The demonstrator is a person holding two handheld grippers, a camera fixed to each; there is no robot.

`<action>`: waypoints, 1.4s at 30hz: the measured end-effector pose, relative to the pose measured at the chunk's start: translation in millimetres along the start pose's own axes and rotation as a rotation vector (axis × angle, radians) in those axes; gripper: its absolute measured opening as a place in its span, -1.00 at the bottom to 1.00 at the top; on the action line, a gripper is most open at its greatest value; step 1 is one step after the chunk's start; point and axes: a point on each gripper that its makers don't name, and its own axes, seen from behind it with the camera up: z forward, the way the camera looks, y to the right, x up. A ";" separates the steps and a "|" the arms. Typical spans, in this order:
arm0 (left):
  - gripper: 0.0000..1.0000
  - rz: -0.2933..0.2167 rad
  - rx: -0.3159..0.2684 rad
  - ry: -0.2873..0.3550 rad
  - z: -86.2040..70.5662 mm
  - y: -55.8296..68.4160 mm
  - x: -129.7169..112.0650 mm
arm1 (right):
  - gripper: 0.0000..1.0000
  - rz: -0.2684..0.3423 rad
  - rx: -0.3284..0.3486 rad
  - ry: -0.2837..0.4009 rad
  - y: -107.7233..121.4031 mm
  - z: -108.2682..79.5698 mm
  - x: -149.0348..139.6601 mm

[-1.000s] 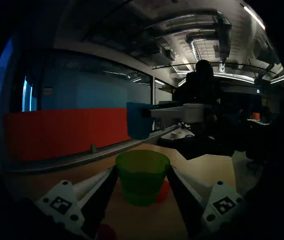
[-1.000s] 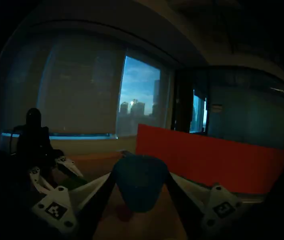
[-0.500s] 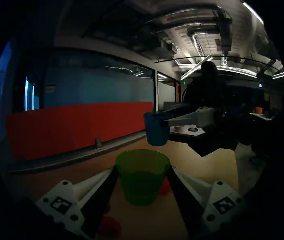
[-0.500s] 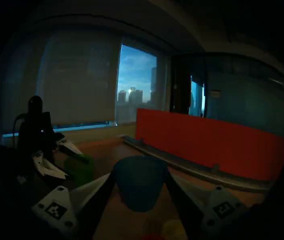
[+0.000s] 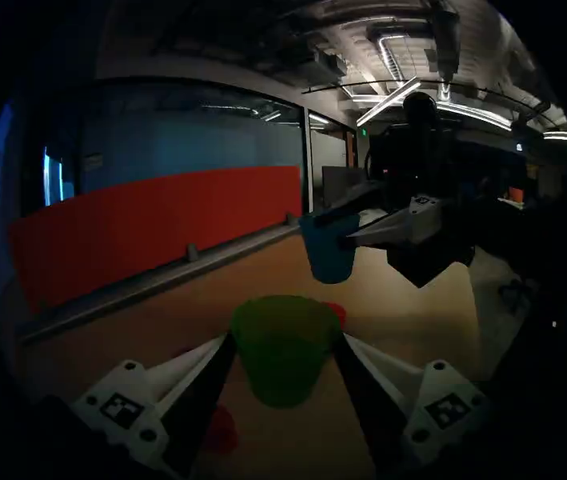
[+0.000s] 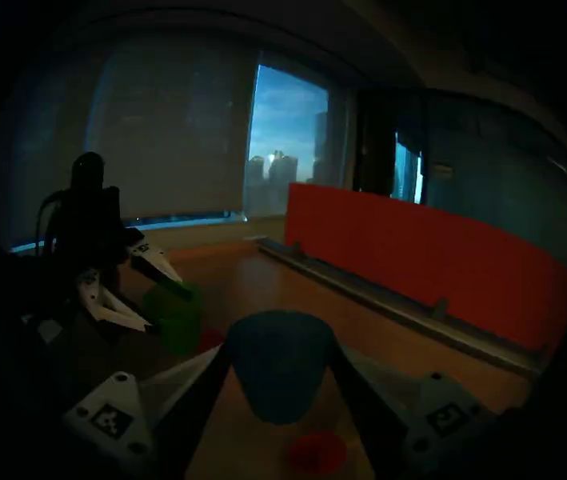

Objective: Pour water

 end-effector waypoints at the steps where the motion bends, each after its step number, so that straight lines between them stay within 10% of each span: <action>1: 0.71 0.007 -0.002 -0.010 1.1 1.6 -3.5 | 0.84 -0.001 0.004 -0.004 -1.8 -0.3 -3.1; 42: 0.75 0.047 -0.136 -0.304 30.8 47.0 -131.1 | 0.88 -0.035 0.155 -0.275 -61.8 14.5 -153.2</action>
